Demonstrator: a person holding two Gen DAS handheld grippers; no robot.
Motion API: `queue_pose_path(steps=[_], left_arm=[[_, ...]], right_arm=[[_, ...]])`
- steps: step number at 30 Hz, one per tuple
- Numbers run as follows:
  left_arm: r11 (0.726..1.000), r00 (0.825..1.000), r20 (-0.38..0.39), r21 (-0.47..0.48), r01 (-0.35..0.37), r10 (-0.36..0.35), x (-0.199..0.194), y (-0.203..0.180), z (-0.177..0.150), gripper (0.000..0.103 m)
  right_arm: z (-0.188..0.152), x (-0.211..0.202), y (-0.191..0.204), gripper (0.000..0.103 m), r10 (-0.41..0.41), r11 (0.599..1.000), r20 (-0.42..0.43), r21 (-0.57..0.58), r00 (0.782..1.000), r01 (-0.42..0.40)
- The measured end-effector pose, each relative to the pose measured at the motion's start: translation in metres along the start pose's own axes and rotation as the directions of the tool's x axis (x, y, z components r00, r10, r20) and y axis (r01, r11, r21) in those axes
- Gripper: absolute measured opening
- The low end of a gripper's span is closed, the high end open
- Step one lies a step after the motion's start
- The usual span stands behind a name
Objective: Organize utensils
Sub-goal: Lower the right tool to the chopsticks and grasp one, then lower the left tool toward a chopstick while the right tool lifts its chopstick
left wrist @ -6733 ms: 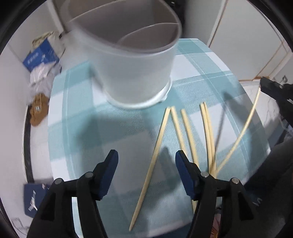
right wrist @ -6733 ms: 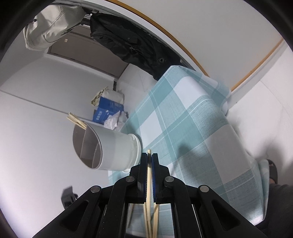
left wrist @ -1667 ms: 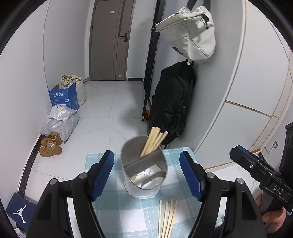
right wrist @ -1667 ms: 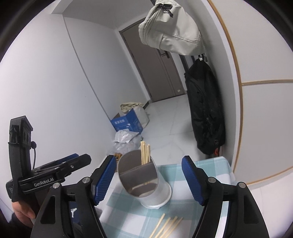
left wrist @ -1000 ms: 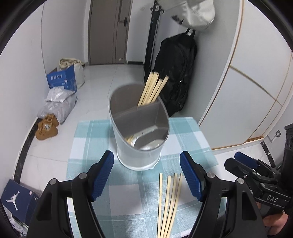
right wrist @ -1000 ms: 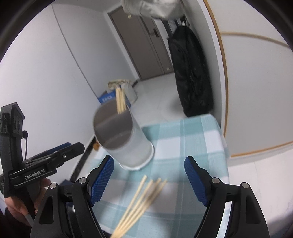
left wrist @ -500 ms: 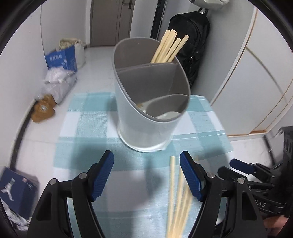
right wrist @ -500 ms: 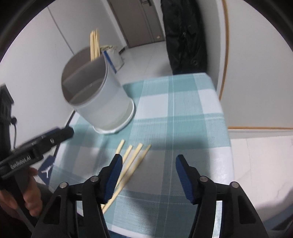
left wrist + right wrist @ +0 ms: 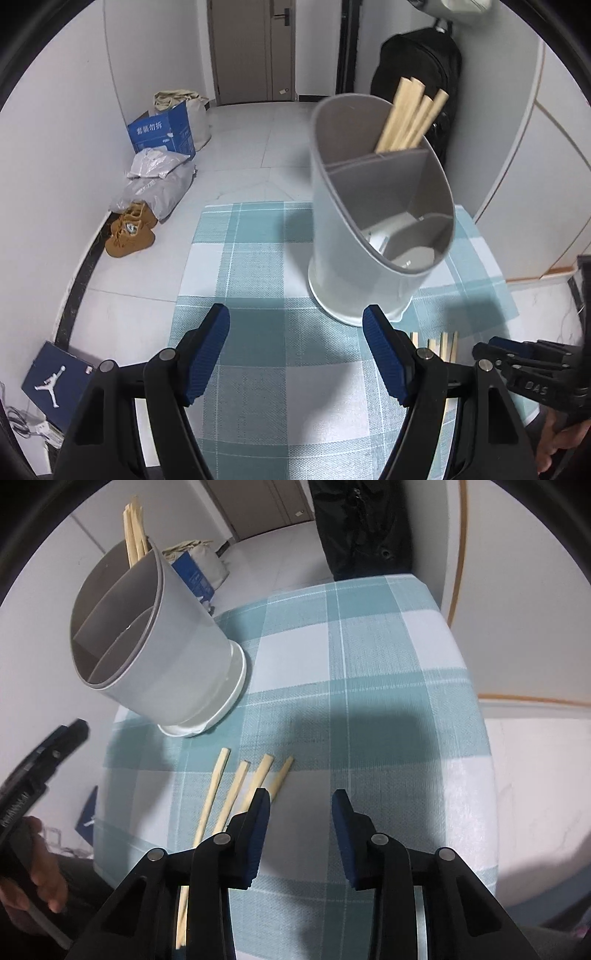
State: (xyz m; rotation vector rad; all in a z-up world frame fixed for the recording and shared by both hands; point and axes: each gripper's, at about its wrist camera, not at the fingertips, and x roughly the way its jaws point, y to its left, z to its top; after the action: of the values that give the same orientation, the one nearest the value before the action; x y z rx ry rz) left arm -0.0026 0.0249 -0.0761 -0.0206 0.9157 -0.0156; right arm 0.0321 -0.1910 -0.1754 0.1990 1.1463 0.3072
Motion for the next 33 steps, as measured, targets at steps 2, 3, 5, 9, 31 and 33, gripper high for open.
queue_pose_path(steps=[2, 3, 5, 9, 31, 33], left_arm=[[1.000, 1.000, -0.007, -0.020, 0.018, -0.018, 0.001, 0.004, 0.003, 0.071], [0.999, 1.000, -0.012, -0.029, 0.027, -0.027, 0.000, 0.006, 0.004, 0.071], [0.998, 0.999, -0.020, -0.045, 0.039, -0.040, 0.006, 0.011, 0.007, 0.071], [0.996, 0.999, -0.012, -0.074, 0.051, -0.052, 0.005, 0.019, 0.010, 0.071], [0.989, 0.998, -0.043, -0.141, 0.048, -0.055, 0.008, 0.046, -0.004, 0.071], [0.990, 0.996, -0.062, -0.131, 0.051, -0.060, 0.010, 0.044, -0.007, 0.071]], right_arm=[[0.003, 0.004, 0.003, 0.033, 0.005, 1.000, -0.001, -0.004, 1.000, -0.005], [0.005, 0.007, 0.006, 0.033, -0.005, 1.000, -0.008, -0.009, 1.000, 0.005], [0.007, 0.014, 0.010, 0.027, -0.043, 0.999, -0.022, -0.016, 0.999, 0.043], [0.008, 0.021, 0.022, 0.026, -0.086, 0.995, -0.035, -0.050, 0.996, 0.084], [0.002, 0.025, 0.051, 0.006, -0.217, 0.974, 0.002, -0.068, 0.976, 0.217], [0.004, 0.025, 0.048, 0.004, -0.202, 0.978, 0.008, -0.048, 0.979, 0.202]])
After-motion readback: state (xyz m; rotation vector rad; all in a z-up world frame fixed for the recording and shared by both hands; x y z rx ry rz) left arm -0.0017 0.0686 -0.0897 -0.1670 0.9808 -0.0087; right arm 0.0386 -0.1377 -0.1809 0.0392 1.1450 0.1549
